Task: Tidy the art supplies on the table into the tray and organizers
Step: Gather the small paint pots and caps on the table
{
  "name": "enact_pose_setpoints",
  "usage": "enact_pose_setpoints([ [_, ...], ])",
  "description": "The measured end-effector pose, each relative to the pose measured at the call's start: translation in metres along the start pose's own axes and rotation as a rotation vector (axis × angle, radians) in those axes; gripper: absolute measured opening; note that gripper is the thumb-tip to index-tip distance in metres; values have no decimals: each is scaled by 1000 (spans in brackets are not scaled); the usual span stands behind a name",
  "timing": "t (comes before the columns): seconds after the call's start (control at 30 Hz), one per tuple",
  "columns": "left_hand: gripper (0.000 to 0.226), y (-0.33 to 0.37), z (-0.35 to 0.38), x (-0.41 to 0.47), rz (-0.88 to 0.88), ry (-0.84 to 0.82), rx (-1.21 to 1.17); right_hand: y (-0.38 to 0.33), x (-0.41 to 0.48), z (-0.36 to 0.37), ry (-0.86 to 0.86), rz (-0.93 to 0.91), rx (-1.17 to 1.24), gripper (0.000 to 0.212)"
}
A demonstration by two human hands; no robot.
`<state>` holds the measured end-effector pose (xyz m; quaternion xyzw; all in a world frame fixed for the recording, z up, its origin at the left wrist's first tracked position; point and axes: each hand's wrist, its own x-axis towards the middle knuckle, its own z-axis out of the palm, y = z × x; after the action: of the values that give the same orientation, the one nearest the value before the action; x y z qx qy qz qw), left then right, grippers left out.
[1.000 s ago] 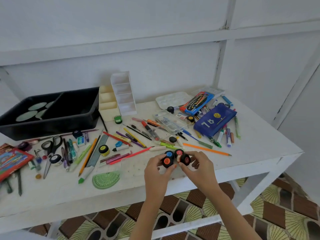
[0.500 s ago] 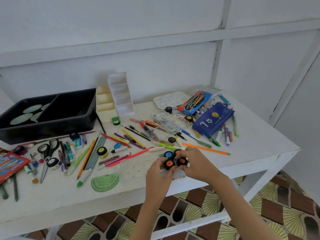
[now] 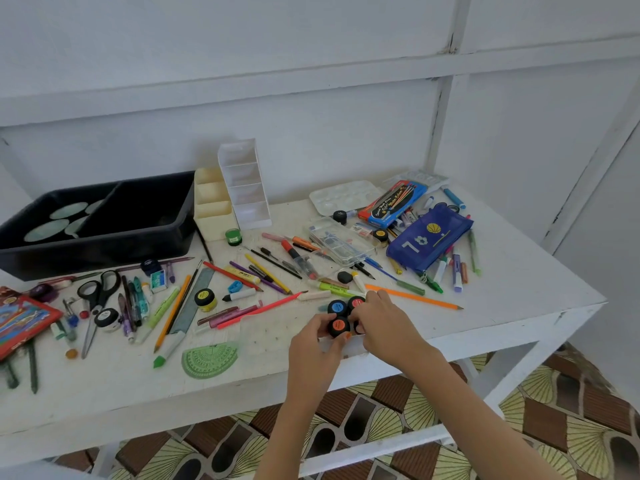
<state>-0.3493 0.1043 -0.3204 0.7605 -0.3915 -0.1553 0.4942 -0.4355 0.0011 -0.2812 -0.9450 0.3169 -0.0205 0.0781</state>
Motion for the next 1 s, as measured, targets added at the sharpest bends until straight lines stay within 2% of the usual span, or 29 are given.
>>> enact_pose_setpoints([
  [0.1,30,1,0,0,-1,8,10,-1,0,1,3,1,9,34],
  [0.2,32,-1,1,0,15,31,42,7,-6,4,78,21,235,33],
  [0.3,34,1,2,2,-4,55,35,17,-11,7,276,176,541,20],
  [0.37,33,3,3,2,-38,58,15,23,-9,15,315,307,618,21],
  [0.43,30,6,4,2,-84,57,-31,26,-7,25,315,356,693,19],
  [0.6,21,7,6,2,-96,91,-22,26,-10,37,392,372,740,19],
  [1.0,18,10,5,3,-138,79,27,29,-12,42,400,347,811,19],
])
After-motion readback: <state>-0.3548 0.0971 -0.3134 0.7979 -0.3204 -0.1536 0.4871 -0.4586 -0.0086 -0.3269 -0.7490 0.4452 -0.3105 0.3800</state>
